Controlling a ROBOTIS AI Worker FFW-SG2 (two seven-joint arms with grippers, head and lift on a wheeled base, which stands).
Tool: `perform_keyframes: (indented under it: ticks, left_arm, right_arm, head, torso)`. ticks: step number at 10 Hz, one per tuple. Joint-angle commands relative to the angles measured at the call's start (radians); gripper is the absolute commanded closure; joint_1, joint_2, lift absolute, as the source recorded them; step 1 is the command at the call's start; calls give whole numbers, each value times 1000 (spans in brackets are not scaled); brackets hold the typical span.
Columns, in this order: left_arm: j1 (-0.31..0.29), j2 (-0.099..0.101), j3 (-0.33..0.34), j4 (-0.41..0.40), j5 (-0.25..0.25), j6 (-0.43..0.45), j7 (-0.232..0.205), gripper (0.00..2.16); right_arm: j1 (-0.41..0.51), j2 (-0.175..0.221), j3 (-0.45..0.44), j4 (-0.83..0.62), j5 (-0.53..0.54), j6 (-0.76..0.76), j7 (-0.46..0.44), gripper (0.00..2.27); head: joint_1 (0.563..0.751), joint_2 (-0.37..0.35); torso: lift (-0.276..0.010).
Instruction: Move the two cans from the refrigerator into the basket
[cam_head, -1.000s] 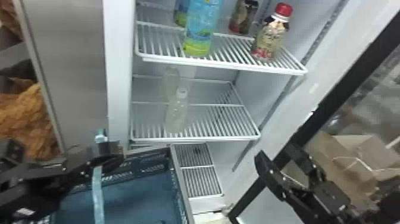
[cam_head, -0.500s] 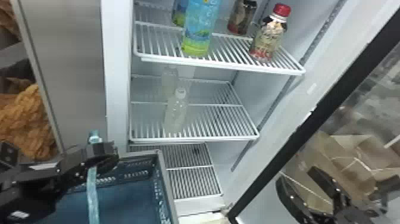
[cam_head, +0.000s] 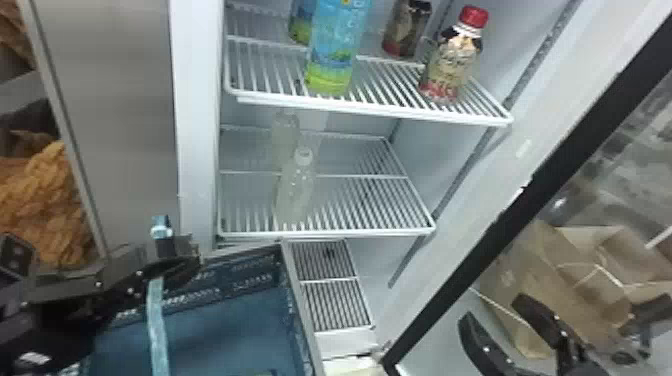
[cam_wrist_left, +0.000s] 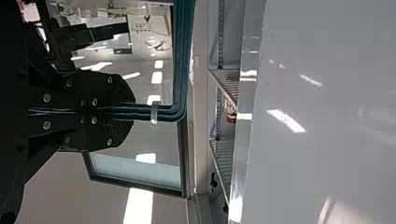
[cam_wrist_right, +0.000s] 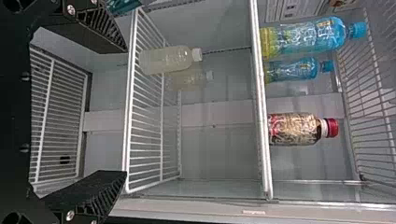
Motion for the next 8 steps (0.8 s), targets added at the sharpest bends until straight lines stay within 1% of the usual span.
perform_keyframes:
  ticks: [1,6,8]
  left_arm:
    - [0,0,1,0,2,1,0,1199]
    - [-2,-2,-1,0,-4,1,0,1199]
    - [-15,2,-1,0,-18,1,1,1199]
  right_arm:
    - [9,1,1,-4,3,0,0,113]
    - [14,1,-1,-7,11,0,-3,114]
    - [11,1,-1,1,5,2,-3,114]
  head:
    - [695,-350]
    - [695,-350]
    - [695,-350]
  torso:
    - [-218]
    - [-218]
    - [-218]
